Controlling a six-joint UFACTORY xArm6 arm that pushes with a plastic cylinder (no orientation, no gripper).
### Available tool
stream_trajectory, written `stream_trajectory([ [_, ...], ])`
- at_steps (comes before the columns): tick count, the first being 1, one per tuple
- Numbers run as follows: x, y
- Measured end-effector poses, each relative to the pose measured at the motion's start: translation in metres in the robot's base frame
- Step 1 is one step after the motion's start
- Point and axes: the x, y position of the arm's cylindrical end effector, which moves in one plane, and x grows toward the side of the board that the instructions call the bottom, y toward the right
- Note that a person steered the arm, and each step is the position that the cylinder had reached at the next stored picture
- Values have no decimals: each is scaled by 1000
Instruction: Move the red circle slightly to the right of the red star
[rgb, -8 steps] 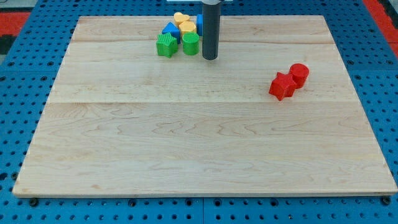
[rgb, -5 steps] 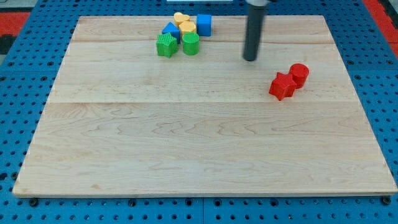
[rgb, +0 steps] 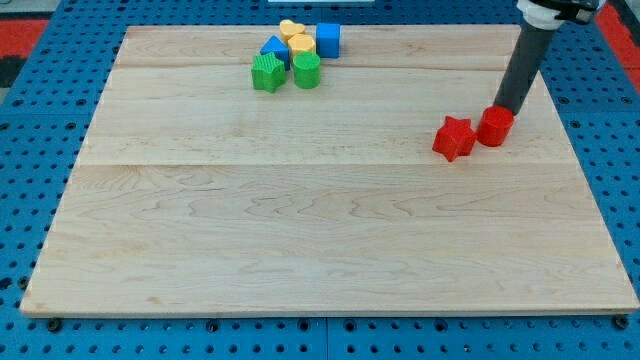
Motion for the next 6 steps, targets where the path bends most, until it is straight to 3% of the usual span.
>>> stream_trajectory([
  [3, 46, 27],
  [4, 6, 49],
  [6, -143, -41],
])
